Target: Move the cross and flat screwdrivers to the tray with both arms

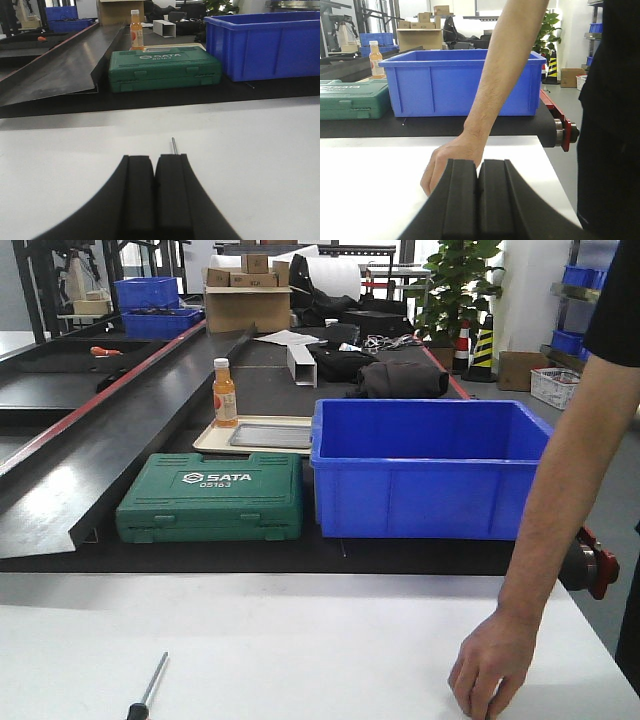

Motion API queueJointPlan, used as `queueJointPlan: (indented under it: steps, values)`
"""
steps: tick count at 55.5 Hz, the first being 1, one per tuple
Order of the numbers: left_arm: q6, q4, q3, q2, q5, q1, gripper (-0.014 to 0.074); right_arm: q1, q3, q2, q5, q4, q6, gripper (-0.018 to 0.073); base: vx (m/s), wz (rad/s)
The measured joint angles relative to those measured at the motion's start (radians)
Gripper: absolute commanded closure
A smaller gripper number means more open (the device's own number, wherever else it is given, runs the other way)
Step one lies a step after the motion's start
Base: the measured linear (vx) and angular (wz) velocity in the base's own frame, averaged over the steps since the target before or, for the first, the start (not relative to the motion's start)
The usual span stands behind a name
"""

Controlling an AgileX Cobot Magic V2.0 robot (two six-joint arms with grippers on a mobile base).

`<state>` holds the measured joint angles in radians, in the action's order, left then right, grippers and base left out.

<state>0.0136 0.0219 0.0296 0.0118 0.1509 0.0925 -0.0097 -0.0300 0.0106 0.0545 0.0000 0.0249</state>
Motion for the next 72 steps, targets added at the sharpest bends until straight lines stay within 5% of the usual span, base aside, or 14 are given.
queueJointPlan:
  steps: [39, 59, 72]
  values:
    - [0.0, 0.0, 0.0, 0.0, -0.003, 0.0, 0.0602, 0.0, 0.0, 0.0, 0.0, 0.0, 0.0, 0.0567, 0.0, 0.0]
    - [-0.038, 0.001, -0.029, 0.0, -0.197, 0.0, 0.0599, 0.0, 0.005, 0.0, -0.119, 0.0, 0.016, 0.0567, 0.0, 0.0]
    - [-0.045, 0.001, -0.249, -0.083, -0.171, 0.0, 0.0592, 0.0, 0.286, -0.13, 0.104, -0.014, 0.02, 0.0565, 0.0, 0.0]
